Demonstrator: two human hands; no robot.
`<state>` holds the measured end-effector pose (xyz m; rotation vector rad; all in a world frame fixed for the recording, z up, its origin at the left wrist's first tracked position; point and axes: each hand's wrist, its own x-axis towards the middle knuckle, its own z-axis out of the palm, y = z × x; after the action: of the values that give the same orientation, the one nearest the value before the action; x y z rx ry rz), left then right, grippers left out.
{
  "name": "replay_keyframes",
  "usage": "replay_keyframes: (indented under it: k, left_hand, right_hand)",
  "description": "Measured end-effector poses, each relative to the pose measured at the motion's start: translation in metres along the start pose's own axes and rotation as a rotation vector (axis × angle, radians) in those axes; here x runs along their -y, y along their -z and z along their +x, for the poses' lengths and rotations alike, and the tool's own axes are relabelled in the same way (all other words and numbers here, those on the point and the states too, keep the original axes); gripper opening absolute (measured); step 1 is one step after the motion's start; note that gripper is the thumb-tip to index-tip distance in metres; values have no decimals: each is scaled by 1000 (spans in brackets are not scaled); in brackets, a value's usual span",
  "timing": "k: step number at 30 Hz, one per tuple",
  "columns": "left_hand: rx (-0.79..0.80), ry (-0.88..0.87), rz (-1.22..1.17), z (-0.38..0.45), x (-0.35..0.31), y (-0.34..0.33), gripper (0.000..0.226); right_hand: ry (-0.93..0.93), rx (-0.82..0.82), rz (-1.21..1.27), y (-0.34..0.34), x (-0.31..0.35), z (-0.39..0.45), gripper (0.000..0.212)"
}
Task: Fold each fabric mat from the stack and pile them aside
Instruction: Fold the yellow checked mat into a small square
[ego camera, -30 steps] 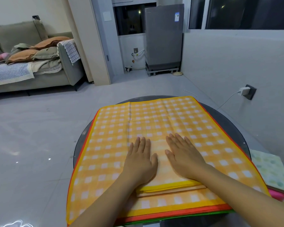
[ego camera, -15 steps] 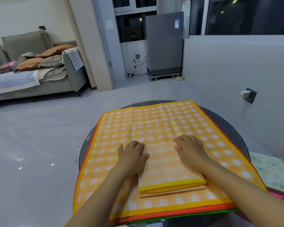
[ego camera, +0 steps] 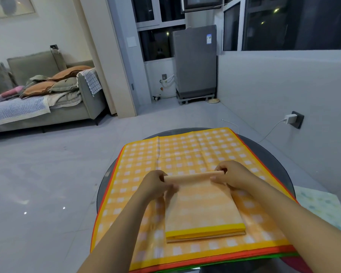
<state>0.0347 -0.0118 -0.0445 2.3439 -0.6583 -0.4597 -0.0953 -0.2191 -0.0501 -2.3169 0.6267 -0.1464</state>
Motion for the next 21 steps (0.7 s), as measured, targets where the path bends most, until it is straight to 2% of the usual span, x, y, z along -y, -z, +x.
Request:
replay_keyframes:
  k: [4, 9, 15, 21]
  left_hand:
    - [10, 8, -259, -19, -20, 13, 18]
    - [-16, -42, -540, -41, -53, 26, 15]
    - [25, -177, -613, -46, -103, 13, 12]
    - [112, -225, -693, -38, -165, -30, 28]
  right_hand:
    - [-5, -49, 144, 25, 10, -20, 20]
    - [37, -131, 344, 65, 22, -51, 21]
    - [66, -325, 435, 109, 11, -84, 10]
    - [44, -461, 510, 148, -31, -117, 13]
